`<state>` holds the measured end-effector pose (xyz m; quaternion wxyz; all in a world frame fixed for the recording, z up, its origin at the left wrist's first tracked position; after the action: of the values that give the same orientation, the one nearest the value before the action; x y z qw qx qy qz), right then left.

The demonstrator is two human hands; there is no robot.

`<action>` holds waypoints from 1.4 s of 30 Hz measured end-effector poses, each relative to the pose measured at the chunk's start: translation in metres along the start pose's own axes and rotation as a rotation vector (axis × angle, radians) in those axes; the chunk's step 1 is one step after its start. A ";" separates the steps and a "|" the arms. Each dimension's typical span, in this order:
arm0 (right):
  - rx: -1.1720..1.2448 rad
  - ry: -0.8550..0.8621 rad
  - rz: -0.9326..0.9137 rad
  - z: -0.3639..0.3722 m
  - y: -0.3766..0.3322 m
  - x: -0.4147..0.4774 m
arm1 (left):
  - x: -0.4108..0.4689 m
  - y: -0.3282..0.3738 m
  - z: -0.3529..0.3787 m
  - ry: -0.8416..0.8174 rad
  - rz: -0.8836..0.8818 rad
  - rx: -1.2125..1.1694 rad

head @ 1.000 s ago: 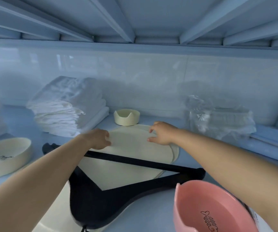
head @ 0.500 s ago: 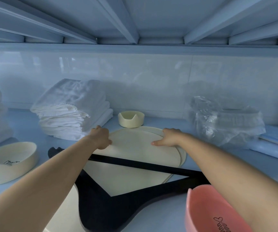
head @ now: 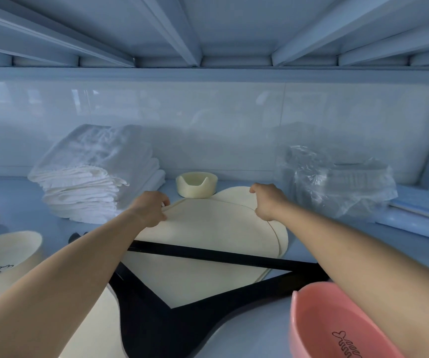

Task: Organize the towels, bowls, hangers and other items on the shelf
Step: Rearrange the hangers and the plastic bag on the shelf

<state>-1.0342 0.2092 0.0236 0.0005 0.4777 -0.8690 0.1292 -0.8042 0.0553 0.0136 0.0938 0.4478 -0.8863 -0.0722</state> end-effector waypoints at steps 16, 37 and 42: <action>-0.405 -0.280 0.220 -0.010 0.053 -0.041 | 0.029 0.061 0.022 0.030 0.192 -0.091; -0.339 -0.072 -0.223 -0.020 -0.008 -0.069 | -0.034 0.116 0.003 -0.033 0.462 -0.078; -0.148 -0.026 -0.409 -0.026 -0.041 -0.087 | -0.080 0.101 -0.013 -0.013 0.404 -0.171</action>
<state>-0.9565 0.2662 0.0473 0.0506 0.6445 -0.7609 0.0564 -0.8334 0.1787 0.0390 0.1386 0.2510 -0.9492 -0.1298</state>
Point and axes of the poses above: each hand's wrist, its own x-axis towards the middle knuckle, its own z-axis out of the palm, y = z × x, the point moved 10 cm from there along x, towards the middle knuckle
